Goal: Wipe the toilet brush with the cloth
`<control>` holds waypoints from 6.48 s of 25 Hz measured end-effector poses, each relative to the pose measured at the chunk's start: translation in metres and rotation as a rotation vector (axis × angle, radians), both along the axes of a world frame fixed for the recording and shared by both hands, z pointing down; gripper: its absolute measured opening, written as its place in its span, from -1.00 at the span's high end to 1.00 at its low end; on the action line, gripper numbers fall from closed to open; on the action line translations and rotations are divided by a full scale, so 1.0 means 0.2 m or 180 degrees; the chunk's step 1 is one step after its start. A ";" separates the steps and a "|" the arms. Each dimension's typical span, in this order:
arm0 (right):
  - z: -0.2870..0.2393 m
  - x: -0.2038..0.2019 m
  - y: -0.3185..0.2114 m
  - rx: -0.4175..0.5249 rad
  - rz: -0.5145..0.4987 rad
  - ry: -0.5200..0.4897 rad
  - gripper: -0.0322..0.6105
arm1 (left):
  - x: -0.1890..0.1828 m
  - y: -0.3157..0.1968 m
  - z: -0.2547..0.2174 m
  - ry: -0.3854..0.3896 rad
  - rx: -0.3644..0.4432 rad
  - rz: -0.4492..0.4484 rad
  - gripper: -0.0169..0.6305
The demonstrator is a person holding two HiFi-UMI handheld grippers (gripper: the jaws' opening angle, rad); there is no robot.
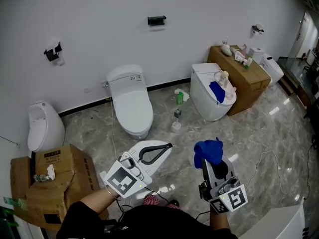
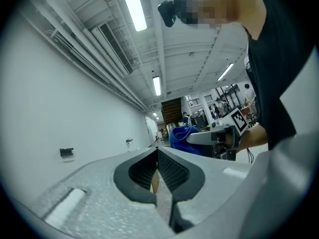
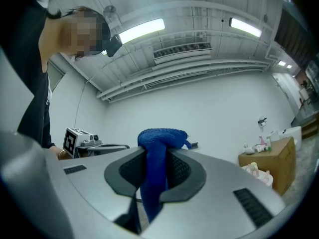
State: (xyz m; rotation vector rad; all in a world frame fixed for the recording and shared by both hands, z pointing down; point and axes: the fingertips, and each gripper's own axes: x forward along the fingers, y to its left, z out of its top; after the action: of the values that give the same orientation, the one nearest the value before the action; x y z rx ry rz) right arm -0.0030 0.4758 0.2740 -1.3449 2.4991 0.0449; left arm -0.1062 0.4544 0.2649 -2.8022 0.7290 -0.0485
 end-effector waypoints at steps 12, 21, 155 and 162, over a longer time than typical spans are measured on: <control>0.02 0.19 0.03 0.0010 -0.0183 -0.0060 0.66 | 0.22 0.05 0.00 -0.0095 0.0149 -0.0038 0.93; 0.07 0.33 0.07 -0.0016 -0.0275 -0.0041 0.66 | 0.35 0.14 0.04 -0.0051 -0.0001 -0.0053 0.93; 0.89 0.78 -3.02 -0.1106 0.0264 -0.0065 0.66 | 0.63 -2.99 1.00 -0.0238 -0.1224 -0.0067 0.89; 1.01 0.75 -3.09 -0.1204 0.0310 -0.0069 0.66 | 0.58 -3.08 1.14 -0.0374 -0.1180 -0.0108 0.82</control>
State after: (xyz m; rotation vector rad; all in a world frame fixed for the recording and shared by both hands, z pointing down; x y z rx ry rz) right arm 0.1467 -0.1418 0.4750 -1.5961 2.5067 -0.4397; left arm 0.0102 -0.1611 0.4923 -3.0985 0.8107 -0.3890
